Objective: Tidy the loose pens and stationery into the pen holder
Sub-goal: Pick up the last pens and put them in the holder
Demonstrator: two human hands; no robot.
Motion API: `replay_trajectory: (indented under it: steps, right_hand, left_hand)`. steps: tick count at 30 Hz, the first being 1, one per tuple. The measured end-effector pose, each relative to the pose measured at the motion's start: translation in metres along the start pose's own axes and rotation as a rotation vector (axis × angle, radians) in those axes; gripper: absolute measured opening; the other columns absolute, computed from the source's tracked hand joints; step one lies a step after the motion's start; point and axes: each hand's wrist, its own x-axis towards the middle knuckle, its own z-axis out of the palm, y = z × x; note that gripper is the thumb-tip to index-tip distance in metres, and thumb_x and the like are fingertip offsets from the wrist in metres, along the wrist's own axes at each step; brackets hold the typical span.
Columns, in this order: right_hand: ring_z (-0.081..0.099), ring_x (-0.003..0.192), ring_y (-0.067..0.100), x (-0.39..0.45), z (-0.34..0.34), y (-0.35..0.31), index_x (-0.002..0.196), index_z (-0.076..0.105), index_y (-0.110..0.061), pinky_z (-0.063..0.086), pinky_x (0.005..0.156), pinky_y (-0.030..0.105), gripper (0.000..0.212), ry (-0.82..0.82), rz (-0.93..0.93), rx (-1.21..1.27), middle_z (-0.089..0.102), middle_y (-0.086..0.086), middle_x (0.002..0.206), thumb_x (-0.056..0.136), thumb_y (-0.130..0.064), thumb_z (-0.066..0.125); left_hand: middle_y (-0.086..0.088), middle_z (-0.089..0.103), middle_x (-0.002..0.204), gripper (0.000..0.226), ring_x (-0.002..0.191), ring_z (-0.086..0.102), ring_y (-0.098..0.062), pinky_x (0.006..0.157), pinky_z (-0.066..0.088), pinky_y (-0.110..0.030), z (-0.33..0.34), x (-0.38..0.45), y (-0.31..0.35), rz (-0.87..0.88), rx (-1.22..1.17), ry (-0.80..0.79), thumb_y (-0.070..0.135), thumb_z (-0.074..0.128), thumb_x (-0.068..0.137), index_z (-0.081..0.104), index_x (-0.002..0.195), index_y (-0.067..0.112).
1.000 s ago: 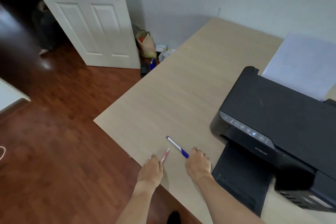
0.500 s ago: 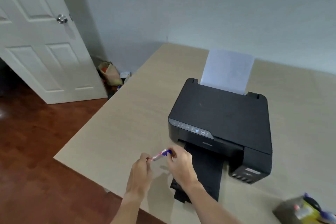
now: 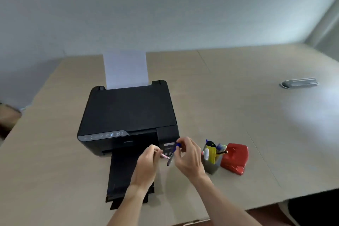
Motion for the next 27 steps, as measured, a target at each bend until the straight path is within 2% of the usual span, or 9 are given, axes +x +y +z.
replay_trajectory:
  steps: [4,7,9,11,13,16,21,27]
  right_hand:
    - [0.05,0.063,0.007,0.004,-0.051,0.017,0.083,0.059,-0.013,0.036,0.063,0.009,0.015,0.165,0.058,-0.053,0.058,-0.006,0.072,0.07,-0.005,0.058]
    - [0.05,0.064,0.002,0.005,-0.085,0.028,0.083,0.059,-0.011,0.035,0.061,0.007,0.016,0.273,0.072,-0.063,0.057,-0.004,0.07,0.07,-0.001,0.058]
    - [0.049,0.062,-0.002,0.004,-0.104,0.037,0.083,0.06,-0.01,0.035,0.061,0.004,0.015,0.331,0.101,-0.093,0.057,-0.005,0.069,0.072,-0.001,0.059]
    - [0.049,0.063,-0.005,0.001,-0.117,0.048,0.083,0.06,-0.011,0.034,0.065,0.003,0.015,0.363,0.147,-0.133,0.057,-0.006,0.069,0.073,0.0,0.06]
    - [0.051,0.066,-0.002,-0.003,-0.123,0.06,0.084,0.058,-0.014,0.036,0.065,0.007,0.017,0.366,0.187,-0.137,0.058,-0.006,0.071,0.074,-0.001,0.06]
    - [0.055,0.069,0.01,-0.01,-0.128,0.075,0.085,0.058,-0.014,0.038,0.062,0.009,0.018,0.345,0.227,-0.15,0.059,-0.005,0.075,0.075,0.001,0.061]
    - [0.05,0.074,-0.005,-0.017,-0.123,0.089,0.085,0.059,-0.013,0.037,0.065,0.005,0.019,0.289,0.23,-0.165,0.059,-0.006,0.078,0.075,0.003,0.063]
    - [0.054,0.075,0.004,-0.022,-0.115,0.098,0.092,0.063,-0.014,0.039,0.066,0.006,0.021,0.219,0.27,-0.146,0.062,-0.008,0.087,0.078,0.002,0.061]
  left_hand:
    - [0.01,0.065,0.081,0.027,0.087,0.063,-0.002,0.076,0.053,-0.03,0.039,0.014,0.036,0.096,0.046,-0.133,0.041,0.037,0.102,0.051,0.084,0.027]
    - [0.015,0.059,0.074,0.024,0.078,0.059,-0.007,0.07,0.048,-0.032,0.067,0.023,0.062,0.197,0.132,-0.159,0.039,0.035,0.102,0.048,0.089,0.025]
    - [0.013,0.059,0.076,0.017,0.073,0.056,-0.01,0.064,0.044,-0.031,0.083,0.028,0.075,0.229,0.156,-0.165,0.031,0.037,0.103,0.045,0.089,0.028]
    - [0.011,0.062,0.083,0.016,0.073,0.057,-0.006,0.064,0.044,-0.031,0.096,0.031,0.085,0.243,0.181,-0.189,0.029,0.035,0.103,0.042,0.088,0.032]
    - [0.009,0.063,0.087,0.016,0.075,0.058,-0.003,0.067,0.048,-0.033,0.105,0.031,0.09,0.244,0.195,-0.209,0.031,0.033,0.102,0.042,0.09,0.032]
    - [0.007,0.061,0.092,0.015,0.077,0.059,-0.009,0.067,0.048,-0.033,0.114,0.033,0.089,0.253,0.227,-0.222,0.032,0.032,0.102,0.045,0.094,0.031]
    - [0.002,0.058,0.098,0.017,0.084,0.06,-0.02,0.072,0.051,-0.041,0.123,0.038,0.086,0.299,0.299,-0.192,0.029,0.034,0.102,0.049,0.097,0.024]
    - [0.001,0.058,0.106,0.022,0.088,0.061,-0.019,0.072,0.052,-0.038,0.127,0.043,0.086,0.321,0.342,-0.153,0.03,0.034,0.103,0.054,0.105,0.02]
